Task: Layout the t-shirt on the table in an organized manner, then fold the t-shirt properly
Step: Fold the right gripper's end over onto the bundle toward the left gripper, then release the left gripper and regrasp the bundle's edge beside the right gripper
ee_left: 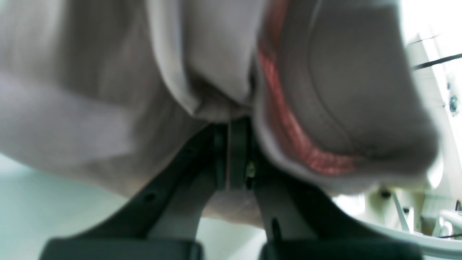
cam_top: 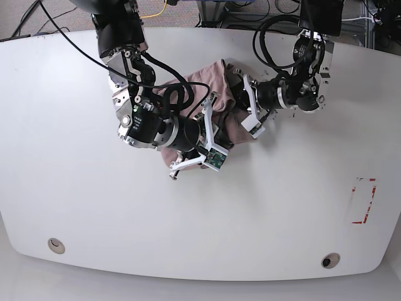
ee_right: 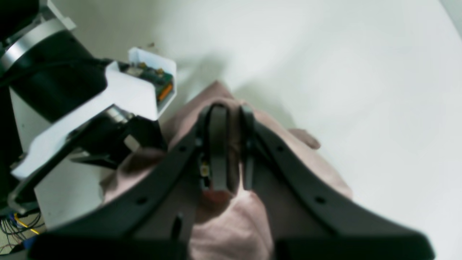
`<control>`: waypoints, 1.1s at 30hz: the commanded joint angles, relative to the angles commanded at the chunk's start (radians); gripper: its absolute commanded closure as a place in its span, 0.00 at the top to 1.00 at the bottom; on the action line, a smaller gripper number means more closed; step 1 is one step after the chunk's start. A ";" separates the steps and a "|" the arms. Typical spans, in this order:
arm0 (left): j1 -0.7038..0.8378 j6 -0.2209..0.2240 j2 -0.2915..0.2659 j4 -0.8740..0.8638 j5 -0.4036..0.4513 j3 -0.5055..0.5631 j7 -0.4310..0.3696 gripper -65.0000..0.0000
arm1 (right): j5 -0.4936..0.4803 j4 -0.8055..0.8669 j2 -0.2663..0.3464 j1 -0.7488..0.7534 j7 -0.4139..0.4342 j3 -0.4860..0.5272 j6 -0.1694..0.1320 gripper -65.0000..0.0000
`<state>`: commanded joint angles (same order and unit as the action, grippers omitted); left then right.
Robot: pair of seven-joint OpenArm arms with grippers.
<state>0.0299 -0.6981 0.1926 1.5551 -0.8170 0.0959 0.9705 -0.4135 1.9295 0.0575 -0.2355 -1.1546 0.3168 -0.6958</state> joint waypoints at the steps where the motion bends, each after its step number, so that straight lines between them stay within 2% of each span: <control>1: 0.000 0.000 0.003 0.008 -0.023 -0.017 0.000 0.00 | 0.000 -0.012 -0.002 -0.006 0.002 0.008 0.000 0.08; 4: 0.014 0.000 0.034 0.014 -0.077 -0.061 0.002 0.01 | -0.002 -0.032 -0.006 -0.012 0.006 0.020 0.000 0.08; 11: 0.034 0.000 0.086 0.020 -0.180 -0.175 0.002 0.19 | 0.003 -0.061 -0.031 -0.014 0.008 0.040 0.000 0.08; 21: 0.087 0.000 0.173 0.021 -0.262 -0.310 0.002 0.20 | 0.003 -0.106 -0.080 -0.020 0.051 0.052 0.000 0.10; 25: 0.106 0.000 0.189 0.054 -0.262 -0.336 0.002 0.20 | 0.005 -0.153 -0.104 -0.031 0.091 0.054 0.008 0.30; 27: 0.126 0.000 0.196 0.077 -0.262 -0.338 0.002 0.20 | 0.005 -0.170 -0.109 -0.034 0.110 0.054 0.008 0.49; 33: 0.157 0.000 0.198 0.130 -0.261 -0.331 0.002 0.20 | 0.005 -0.170 -0.127 -0.049 0.140 0.048 0.009 0.84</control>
<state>0.1864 -0.6981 0.3905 1.6855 -1.0779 -0.2355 0.9720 -0.4089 1.7591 -0.0698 -0.2846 -1.0150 0.3644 -0.6866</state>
